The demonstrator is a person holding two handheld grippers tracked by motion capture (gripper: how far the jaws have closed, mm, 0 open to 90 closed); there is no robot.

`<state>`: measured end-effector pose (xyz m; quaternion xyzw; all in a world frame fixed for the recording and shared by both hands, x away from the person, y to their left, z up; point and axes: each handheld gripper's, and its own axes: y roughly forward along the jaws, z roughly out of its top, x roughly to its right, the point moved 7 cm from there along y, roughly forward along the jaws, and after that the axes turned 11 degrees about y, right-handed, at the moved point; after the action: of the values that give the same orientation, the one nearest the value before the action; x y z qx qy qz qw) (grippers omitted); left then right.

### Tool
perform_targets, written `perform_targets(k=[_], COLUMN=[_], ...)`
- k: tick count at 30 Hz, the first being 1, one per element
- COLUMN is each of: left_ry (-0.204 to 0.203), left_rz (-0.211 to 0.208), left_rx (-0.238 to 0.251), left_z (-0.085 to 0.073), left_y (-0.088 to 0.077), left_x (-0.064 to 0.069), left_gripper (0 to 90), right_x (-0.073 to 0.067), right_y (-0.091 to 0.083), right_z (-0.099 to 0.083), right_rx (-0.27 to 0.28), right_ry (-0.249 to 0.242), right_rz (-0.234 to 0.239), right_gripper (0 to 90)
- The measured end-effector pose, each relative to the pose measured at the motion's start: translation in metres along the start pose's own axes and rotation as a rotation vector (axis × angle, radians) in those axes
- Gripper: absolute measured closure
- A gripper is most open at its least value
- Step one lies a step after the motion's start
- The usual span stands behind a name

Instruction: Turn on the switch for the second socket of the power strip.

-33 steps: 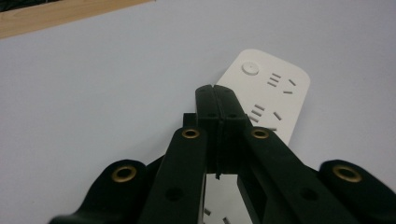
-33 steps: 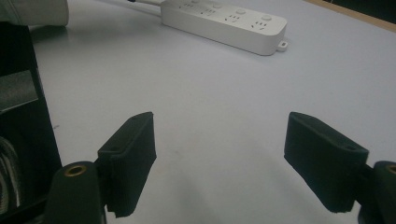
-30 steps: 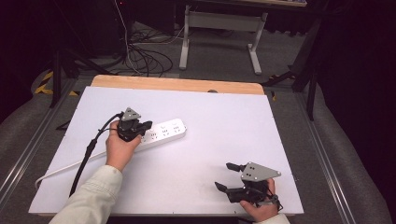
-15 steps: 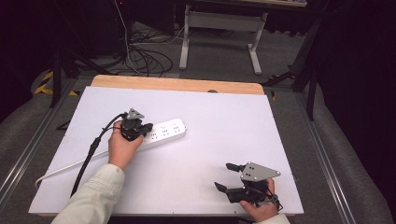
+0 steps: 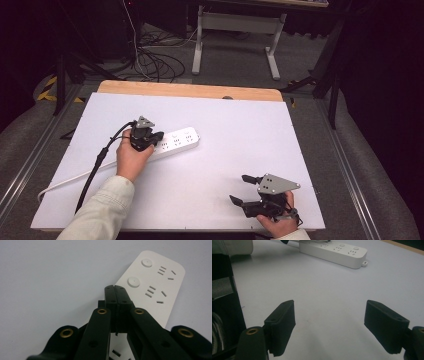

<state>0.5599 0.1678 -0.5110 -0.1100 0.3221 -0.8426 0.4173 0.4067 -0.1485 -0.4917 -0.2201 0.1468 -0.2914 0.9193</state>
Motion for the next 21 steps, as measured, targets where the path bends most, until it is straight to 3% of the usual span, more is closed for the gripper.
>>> perform_targets(k=[9, 12, 17, 21], left_ry=[-0.012, 0.007, -0.005, 0.015], left_rz=[-0.054, -0.024, -0.036, -0.018], left_rx=[0.004, 0.002, 0.001, 0.011], left_z=[0.002, 0.002, 0.002, 0.003], left_y=[0.004, 0.004, 0.004, 0.005], left_x=[0.011, 0.013, 0.013, 0.013], left_gripper=[89.8, 89.8, 89.8, 89.8], right_x=[0.0, 0.0, 0.0, 0.0], right_y=[0.0, 0.0, 0.0, 0.0], right_z=[0.0, 0.0, 0.0, 0.0], right_rx=[0.0, 0.001, 0.001, 0.002], right_ry=[0.0, 0.001, 0.004, 0.004], right_rz=[0.002, 0.001, 0.001, 0.002], right_gripper=[25.4, 25.4, 25.4, 25.4])
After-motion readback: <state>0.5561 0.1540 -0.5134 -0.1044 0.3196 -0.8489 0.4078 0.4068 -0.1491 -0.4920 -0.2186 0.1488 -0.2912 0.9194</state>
